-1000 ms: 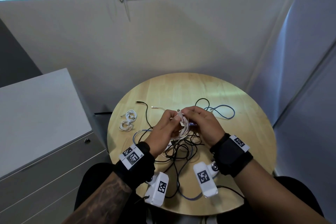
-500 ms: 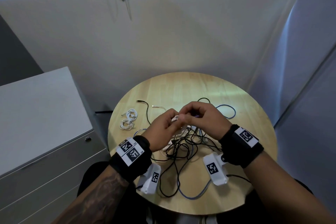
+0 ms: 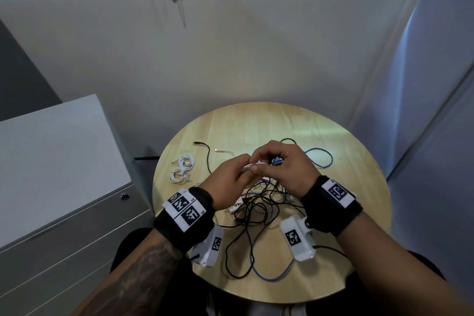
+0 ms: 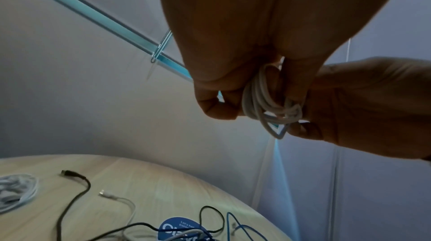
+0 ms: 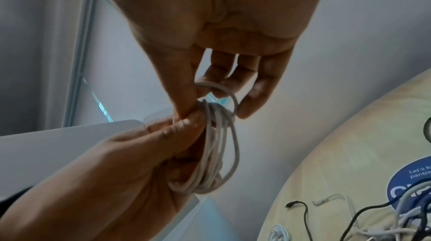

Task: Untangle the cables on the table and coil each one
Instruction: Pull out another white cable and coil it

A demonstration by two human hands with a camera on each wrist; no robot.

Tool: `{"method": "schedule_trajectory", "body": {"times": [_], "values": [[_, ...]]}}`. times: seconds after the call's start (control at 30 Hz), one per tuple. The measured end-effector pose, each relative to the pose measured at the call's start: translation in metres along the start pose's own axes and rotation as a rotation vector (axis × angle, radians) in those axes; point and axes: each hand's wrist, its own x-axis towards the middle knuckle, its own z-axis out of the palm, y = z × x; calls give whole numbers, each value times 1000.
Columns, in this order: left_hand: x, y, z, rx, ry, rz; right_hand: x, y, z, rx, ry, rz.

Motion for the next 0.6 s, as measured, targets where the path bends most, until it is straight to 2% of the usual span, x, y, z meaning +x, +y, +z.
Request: {"method": "schedule_trajectory", "body": {"times": [0.1,0.2,0.3,0.4,0.5,0.6], "values": [[0,0,2,-126,28,-18,-3,-1,2,57,11,-17],[-2,-3,-1,-58,75,-4,-4,-3,1,210,17,74],[-4,-2,-2,-24,63,6,-2,0,-1,110,-64,169],[-5,-2,-1,-97,5,-66,-1,5,-1,129,-96,181],[-5,-4,3,-263,-67,-166,3,5,4,169,31,170],[-6,-5,8,-560,-39,-220,9,3,5,253,220,151]]}}
